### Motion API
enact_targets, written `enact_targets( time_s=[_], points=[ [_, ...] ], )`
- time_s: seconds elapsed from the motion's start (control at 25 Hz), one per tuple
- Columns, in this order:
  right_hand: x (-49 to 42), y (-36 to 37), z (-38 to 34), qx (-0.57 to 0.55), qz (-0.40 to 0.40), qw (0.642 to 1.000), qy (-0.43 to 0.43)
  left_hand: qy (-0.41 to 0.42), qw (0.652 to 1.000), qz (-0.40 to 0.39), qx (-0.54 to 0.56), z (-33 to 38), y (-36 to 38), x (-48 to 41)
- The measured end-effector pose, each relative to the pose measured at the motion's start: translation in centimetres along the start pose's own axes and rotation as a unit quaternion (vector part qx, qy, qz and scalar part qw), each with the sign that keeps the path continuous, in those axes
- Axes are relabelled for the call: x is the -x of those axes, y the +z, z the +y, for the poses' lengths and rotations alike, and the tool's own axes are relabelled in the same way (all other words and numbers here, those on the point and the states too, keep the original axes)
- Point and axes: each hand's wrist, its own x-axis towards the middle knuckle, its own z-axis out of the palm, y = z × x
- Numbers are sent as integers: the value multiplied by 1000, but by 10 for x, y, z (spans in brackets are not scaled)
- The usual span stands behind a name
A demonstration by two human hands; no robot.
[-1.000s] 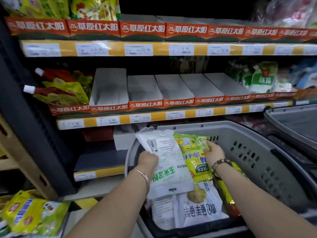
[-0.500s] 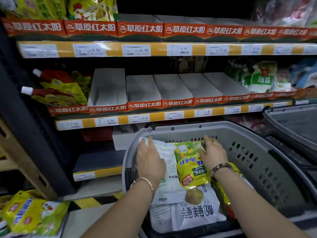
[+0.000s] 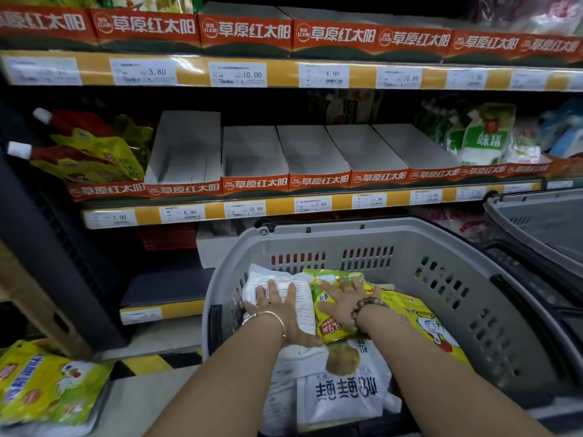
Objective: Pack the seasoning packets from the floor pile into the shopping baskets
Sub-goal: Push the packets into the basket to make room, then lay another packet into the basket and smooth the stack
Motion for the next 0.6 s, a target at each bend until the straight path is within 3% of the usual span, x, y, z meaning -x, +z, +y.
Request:
enact_targets(
  time_s=[0.6],
  points=[
    [-2,5,-17,53,38,997,48,-3,1000,-7,0,-1,-4,14]
  ],
)
